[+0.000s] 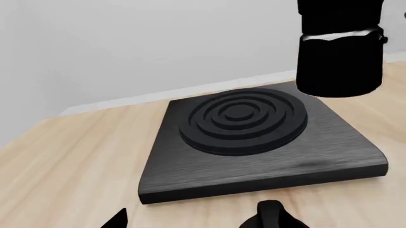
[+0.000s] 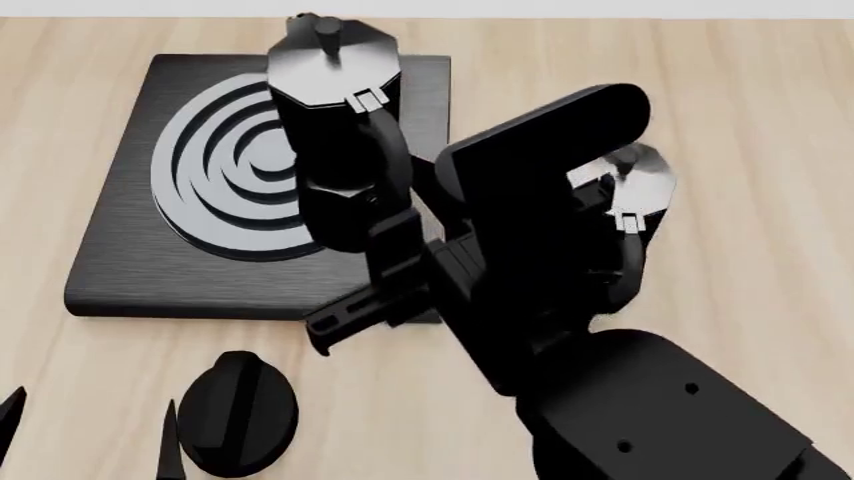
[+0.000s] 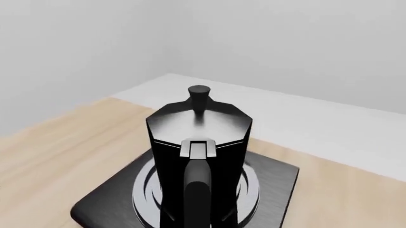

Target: Put the right moka pot on the stove.

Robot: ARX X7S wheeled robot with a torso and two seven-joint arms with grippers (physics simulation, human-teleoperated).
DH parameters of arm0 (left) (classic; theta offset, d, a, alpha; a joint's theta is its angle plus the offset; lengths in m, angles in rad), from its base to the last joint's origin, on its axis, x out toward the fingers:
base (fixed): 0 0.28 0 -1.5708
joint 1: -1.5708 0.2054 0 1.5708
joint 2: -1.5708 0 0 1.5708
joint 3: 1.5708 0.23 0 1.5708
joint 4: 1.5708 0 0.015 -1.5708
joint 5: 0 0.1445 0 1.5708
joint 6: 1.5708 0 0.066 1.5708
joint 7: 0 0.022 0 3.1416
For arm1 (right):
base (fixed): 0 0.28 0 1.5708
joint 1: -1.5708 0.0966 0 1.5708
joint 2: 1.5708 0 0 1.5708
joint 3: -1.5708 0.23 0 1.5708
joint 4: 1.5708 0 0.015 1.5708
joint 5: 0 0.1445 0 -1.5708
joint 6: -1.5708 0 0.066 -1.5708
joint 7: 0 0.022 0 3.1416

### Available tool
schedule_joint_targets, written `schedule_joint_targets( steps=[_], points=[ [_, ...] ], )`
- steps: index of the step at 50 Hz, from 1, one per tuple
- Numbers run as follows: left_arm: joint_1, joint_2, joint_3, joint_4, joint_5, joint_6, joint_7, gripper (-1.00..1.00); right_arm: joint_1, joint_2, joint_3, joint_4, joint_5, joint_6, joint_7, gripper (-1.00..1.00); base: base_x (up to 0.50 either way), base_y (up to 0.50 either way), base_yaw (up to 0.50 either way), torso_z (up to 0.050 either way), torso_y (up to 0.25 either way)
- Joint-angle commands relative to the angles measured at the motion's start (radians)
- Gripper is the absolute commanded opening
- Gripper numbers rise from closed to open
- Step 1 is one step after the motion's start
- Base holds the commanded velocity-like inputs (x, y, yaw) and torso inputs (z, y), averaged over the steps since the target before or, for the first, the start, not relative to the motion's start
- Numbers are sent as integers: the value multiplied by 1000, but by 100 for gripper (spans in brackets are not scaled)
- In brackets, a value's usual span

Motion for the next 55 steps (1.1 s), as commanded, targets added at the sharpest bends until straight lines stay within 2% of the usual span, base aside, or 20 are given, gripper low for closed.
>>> schedule_joint_targets(
  steps=[1,22,49,52,55],
  points=[
    [-2,-2,2,2,-4,-2,-1,100,59,-70,-67,155,-106,-105,-93,-100,0,0,0,0,0],
    [-2,-7,6,4,-7,-2,-4,100,175,-215,-148,532,-231,-306,-228,-100,0,0,0,0,1],
    [-3,-11,9,4,-11,2,-10,100,309,-404,-206,1067,-334,-656,-371,-100,0,0,0,0,1],
    [-4,-11,9,3,-12,1,-10,100,328,-417,-230,1120,-321,-703,-369,-100,0,0,0,0,3],
    [-5,-12,10,4,-12,1,-11,100,357,-420,-312,1190,-263,-771,-350,-100,0,0,0,0,0]
  ],
)
